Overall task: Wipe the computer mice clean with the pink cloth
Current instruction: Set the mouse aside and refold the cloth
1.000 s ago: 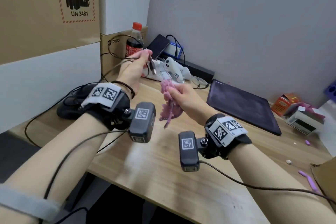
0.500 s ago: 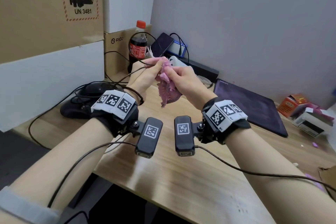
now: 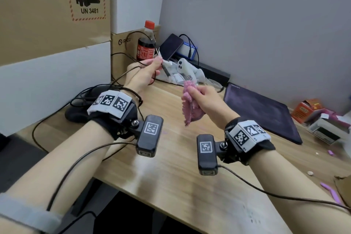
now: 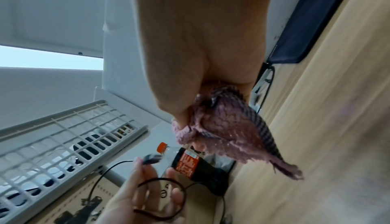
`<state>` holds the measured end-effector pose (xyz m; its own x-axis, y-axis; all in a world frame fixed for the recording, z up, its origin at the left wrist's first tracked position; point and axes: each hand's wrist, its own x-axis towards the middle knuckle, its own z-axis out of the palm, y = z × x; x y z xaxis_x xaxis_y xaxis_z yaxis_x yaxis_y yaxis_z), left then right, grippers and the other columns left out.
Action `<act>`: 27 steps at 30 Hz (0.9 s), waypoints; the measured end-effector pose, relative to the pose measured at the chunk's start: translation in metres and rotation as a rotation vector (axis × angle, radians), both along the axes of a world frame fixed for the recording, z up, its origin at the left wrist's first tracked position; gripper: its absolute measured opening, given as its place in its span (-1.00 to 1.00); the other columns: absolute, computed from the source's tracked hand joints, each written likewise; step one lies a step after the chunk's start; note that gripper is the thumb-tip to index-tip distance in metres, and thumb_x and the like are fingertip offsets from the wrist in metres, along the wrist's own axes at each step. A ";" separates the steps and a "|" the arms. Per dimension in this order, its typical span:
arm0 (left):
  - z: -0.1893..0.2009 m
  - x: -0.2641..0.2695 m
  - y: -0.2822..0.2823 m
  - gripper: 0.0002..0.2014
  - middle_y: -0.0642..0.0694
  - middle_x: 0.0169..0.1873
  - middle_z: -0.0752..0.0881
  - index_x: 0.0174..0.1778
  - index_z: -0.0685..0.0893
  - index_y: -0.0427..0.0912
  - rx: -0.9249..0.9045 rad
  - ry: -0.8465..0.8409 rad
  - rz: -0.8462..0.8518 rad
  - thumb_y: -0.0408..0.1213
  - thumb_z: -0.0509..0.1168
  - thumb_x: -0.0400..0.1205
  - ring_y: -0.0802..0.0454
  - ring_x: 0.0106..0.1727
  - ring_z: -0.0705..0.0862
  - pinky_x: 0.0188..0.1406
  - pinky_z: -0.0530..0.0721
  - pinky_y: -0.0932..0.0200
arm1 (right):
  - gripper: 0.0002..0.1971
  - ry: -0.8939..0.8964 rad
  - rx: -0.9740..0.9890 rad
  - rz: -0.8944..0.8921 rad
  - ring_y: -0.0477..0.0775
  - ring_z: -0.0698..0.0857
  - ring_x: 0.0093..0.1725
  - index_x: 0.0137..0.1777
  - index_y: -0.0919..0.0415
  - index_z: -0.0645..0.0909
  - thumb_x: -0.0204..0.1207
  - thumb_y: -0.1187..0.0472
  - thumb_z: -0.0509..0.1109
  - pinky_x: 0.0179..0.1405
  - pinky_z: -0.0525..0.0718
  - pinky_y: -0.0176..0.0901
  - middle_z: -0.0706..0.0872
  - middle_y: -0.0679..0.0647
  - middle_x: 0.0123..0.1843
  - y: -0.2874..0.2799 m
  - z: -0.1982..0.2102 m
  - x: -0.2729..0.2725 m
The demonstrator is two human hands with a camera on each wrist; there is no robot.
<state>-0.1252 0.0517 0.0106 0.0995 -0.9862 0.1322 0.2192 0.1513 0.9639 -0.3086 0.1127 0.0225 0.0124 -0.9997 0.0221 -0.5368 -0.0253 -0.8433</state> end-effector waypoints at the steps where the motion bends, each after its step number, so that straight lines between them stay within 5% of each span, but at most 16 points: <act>1: -0.001 -0.002 0.001 -0.88 0.03 -0.25 0.77 -0.14 0.76 0.00 0.005 0.004 -0.007 -0.06 0.42 0.61 0.14 -0.15 0.71 -0.38 0.51 0.38 | -0.64 -0.012 -0.016 0.000 -0.15 0.77 -0.38 -0.02 0.35 0.71 0.72 0.07 0.22 -0.37 0.71 -0.31 0.79 0.11 -0.22 -0.003 0.005 0.003; 6: -0.001 -0.011 0.010 -0.90 0.05 -0.32 0.80 -0.11 0.78 -0.08 -0.017 0.012 -0.053 -0.14 0.43 0.62 0.19 -0.20 0.77 -0.39 0.55 0.45 | -0.58 -0.012 -0.086 0.062 0.07 0.74 -0.28 0.03 0.38 0.73 0.73 0.02 0.20 -0.17 0.72 -0.04 0.79 0.29 -0.20 -0.015 0.026 0.028; 11: 0.006 -0.015 0.021 -0.86 0.09 -0.63 0.70 -0.16 0.74 -0.31 -0.020 0.055 -0.039 -0.33 0.37 0.66 0.32 -0.64 0.59 -0.60 0.49 0.49 | -0.67 0.007 -0.069 0.147 -0.17 0.71 -0.45 -0.09 0.34 0.75 0.70 0.12 0.27 -0.40 0.69 -0.32 0.75 0.02 -0.39 -0.013 0.023 0.047; 13: 0.006 -0.012 0.022 -0.85 0.10 -0.67 0.68 -0.08 0.73 -0.40 0.003 0.042 -0.040 -0.36 0.35 0.67 0.33 -0.66 0.58 -0.62 0.45 0.53 | -0.65 0.013 -0.058 0.140 -0.09 0.72 -0.43 -0.05 0.46 0.73 0.70 0.16 0.26 -0.32 0.76 -0.23 0.77 0.10 -0.31 -0.013 0.019 0.048; 16: -0.002 -0.009 0.021 -0.82 0.07 -0.53 0.74 0.02 0.73 -0.40 0.044 -0.017 -0.038 -0.33 0.37 0.66 0.35 -0.56 0.65 -0.57 0.45 0.55 | -0.64 0.032 -0.050 0.128 0.13 0.73 -0.35 -0.09 0.48 0.70 0.71 0.19 0.22 -0.19 0.79 0.03 0.80 0.33 -0.18 -0.010 0.013 0.048; 20: -0.015 0.010 -0.001 -0.80 0.04 -0.36 0.71 -0.25 0.70 -0.09 0.207 -0.026 0.081 -0.08 0.40 0.62 0.24 -0.45 0.59 -0.51 0.44 0.38 | -0.67 0.125 -0.002 0.163 -0.12 0.71 -0.44 -0.19 0.38 0.67 0.72 0.22 0.22 -0.33 0.73 -0.34 0.75 0.13 -0.31 -0.003 0.000 0.031; 23: -0.012 0.036 -0.013 -0.74 0.07 -0.30 0.72 -0.24 0.70 -0.05 0.316 0.084 0.275 0.07 0.39 0.57 0.06 -0.22 0.64 -0.30 0.53 0.25 | -0.61 0.145 0.028 0.111 -0.11 0.63 -0.41 -0.36 0.19 0.55 0.74 0.23 0.16 -0.33 0.63 -0.48 0.68 0.11 -0.26 0.000 -0.013 0.007; 26: -0.005 0.043 -0.012 -0.43 -0.05 0.33 0.64 0.42 0.57 -0.18 0.361 0.187 0.312 0.09 0.40 0.59 -0.02 0.33 0.59 0.25 0.54 0.17 | -0.59 0.109 0.017 0.011 -0.05 0.53 -0.39 -0.35 0.14 0.49 0.76 0.14 0.09 -0.24 0.59 -0.31 0.58 0.03 -0.35 -0.004 -0.014 -0.004; 27: -0.004 0.042 -0.009 -0.37 -0.10 0.44 0.55 0.52 0.47 -0.22 0.379 0.211 0.304 0.02 0.40 0.61 -0.04 0.39 0.55 0.26 0.56 0.19 | -0.61 0.077 0.042 -0.019 -0.02 0.54 -0.41 -0.33 0.15 0.48 0.76 0.12 0.09 -0.20 0.65 -0.19 0.57 0.01 -0.38 -0.006 -0.012 -0.005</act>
